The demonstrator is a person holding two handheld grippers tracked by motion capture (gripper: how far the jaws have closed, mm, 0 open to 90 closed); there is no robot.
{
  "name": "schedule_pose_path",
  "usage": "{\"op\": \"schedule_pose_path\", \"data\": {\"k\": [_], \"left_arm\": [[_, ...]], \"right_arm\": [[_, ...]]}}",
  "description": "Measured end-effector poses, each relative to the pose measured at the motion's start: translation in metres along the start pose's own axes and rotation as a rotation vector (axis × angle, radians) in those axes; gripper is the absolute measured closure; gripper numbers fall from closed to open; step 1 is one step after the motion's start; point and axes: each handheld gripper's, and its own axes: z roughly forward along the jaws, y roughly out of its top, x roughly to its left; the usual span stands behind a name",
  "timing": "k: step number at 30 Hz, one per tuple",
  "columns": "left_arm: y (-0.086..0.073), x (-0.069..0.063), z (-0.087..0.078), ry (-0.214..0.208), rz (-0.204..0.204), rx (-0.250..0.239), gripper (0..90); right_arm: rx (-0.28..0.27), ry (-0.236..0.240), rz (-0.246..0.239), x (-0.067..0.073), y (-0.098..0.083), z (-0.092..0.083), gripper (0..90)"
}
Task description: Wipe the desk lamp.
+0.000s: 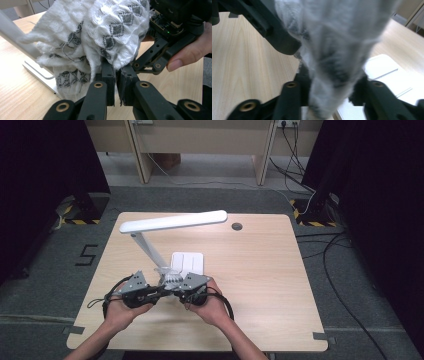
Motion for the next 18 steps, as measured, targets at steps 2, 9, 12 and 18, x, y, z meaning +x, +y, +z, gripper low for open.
{"op": "schedule_pose_path", "data": {"k": [2, 9, 12, 18], "left_arm": [[0.0006, 0.0003, 0.0, 0.001, -0.001, -0.003, 83.8], [0.0014, 0.0011, -0.0003, 0.0, -0.001, -0.006, 83.6], [0.0012, 0.001, 0.0005, -0.002, -0.003, -0.006, 83.3], [0.0021, 0.0009, 0.0011, 0.005, 0.002, -0.013, 78.5]], "right_arm": [[-0.006, -0.001, -0.005, 0.0007, 0.0001, -0.0009, 73.5], [-0.008, 0.0, -0.038, 0.0003, 0.0014, -0.0025, 82.1], [-0.006, 0.001, -0.042, -0.0002, 0.0013, -0.003, 83.1], [0.008, -0.01, -0.046, -0.0007, 0.0022, -0.0054, 84.2]]}}
